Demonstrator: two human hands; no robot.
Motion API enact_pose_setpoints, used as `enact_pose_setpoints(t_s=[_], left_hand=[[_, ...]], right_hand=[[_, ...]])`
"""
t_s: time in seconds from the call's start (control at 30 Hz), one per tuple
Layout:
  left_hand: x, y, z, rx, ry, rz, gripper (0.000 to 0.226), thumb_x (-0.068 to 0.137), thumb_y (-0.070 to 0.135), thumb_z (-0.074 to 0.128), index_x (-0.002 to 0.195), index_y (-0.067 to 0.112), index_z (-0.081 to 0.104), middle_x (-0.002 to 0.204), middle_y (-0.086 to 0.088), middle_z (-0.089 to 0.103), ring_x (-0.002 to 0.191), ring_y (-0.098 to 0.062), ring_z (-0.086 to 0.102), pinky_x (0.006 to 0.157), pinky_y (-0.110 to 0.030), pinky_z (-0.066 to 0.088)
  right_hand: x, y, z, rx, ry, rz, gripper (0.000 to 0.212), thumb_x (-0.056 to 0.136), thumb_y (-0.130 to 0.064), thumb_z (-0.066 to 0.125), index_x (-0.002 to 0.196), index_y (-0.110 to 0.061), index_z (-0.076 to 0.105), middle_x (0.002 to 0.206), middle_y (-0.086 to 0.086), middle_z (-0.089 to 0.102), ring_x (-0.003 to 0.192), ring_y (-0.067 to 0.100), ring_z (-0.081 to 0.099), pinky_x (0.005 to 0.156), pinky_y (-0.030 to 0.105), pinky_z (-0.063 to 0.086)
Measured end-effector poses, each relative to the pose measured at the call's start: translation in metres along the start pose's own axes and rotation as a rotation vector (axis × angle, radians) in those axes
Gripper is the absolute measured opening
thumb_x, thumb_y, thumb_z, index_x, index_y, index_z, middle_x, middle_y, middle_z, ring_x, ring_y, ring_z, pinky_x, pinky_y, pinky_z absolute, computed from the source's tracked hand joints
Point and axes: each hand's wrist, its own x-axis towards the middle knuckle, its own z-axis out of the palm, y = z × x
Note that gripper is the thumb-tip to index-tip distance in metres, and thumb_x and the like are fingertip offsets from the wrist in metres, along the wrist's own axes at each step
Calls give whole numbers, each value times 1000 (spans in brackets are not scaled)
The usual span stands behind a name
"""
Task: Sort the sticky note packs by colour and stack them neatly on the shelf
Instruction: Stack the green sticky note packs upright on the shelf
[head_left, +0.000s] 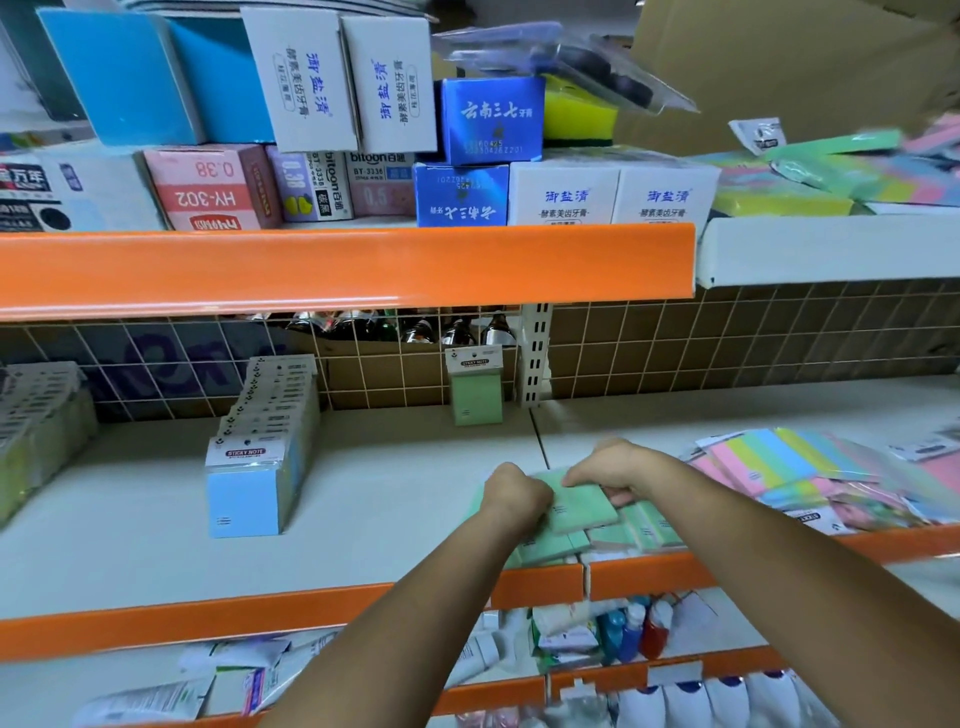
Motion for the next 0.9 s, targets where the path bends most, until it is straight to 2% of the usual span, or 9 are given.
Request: enact_pose_setpoints(t_s=[0.13, 0.23, 0.27, 0.33, 0.4, 0.53, 0.67, 0.8, 0.9], left_hand=[[1, -4, -7, -192, 86, 20, 26, 85, 15, 55, 110, 11, 53, 108, -12, 61, 85, -26, 54, 67, -26, 40], [3, -3, -20, -324, 97, 47, 25, 85, 15, 53, 111, 16, 49, 102, -9, 59, 83, -23, 51, 69, -26, 37], [4, -4, -24, -353, 90, 58, 26, 86, 15, 52, 111, 17, 49, 99, -8, 58, 80, -22, 51, 67, -26, 37], [6, -5, -32, -408, 58, 65, 28, 88, 11, 51, 116, 15, 48, 97, -7, 56, 74, -17, 51, 60, -25, 38], [7, -4, -37, -467, 24, 56, 32, 90, 8, 50, 122, 11, 46, 101, -7, 55, 74, -12, 51, 55, -24, 39], [11, -4, -49, -509, -14, 116, 37, 90, -2, 47, 125, 11, 43, 94, -8, 56, 68, -13, 51, 38, -14, 38], [16, -7, -58, -509, -41, 186, 50, 89, -9, 43, 131, 18, 39, 96, -5, 57, 71, -12, 53, 38, -9, 39], [29, -11, -61, -521, -3, 211, 56, 89, -13, 41, 135, 17, 36, 88, -1, 58, 68, -12, 56, 39, -12, 42], [45, -15, -62, -500, 71, 201, 54, 85, -11, 42, 129, 21, 41, 89, -3, 60, 71, -17, 59, 51, -20, 52]], right_hand=[[1, -15, 0, 143, -8, -57, 31, 84, -22, 72, 99, -13, 47, 71, 5, 51, 57, 16, 51, 50, 27, 50], [1, -26, 2, 392, -28, -90, 34, 85, -8, 70, 113, -11, 51, 107, 12, 63, 92, 25, 66, 81, 35, 56], [1, -28, 2, 436, -24, -108, 37, 85, -6, 69, 117, -11, 50, 114, 11, 62, 96, 25, 65, 83, 36, 56], [3, -31, 5, 432, -3, -171, 44, 85, -5, 68, 124, -16, 50, 112, 8, 61, 82, 20, 64, 64, 26, 56], [2, -36, 7, 395, 39, -229, 39, 86, -7, 67, 120, -18, 52, 104, 5, 60, 69, 17, 57, 47, 20, 46], [12, -42, 10, 401, 96, -318, 45, 83, -5, 69, 123, -20, 55, 126, 2, 57, 106, 23, 58, 77, 26, 46], [16, -46, 13, 357, 78, -347, 66, 84, -1, 67, 140, -24, 43, 140, -3, 50, 123, 22, 52, 96, 33, 46], [24, -54, 20, 501, 97, -280, 80, 83, 8, 66, 149, -21, 30, 141, 4, 48, 105, 24, 57, 70, 29, 53], [30, -59, 31, 406, 90, -192, 50, 89, 1, 61, 136, -7, 45, 110, 16, 59, 85, 25, 57, 74, 37, 54]])
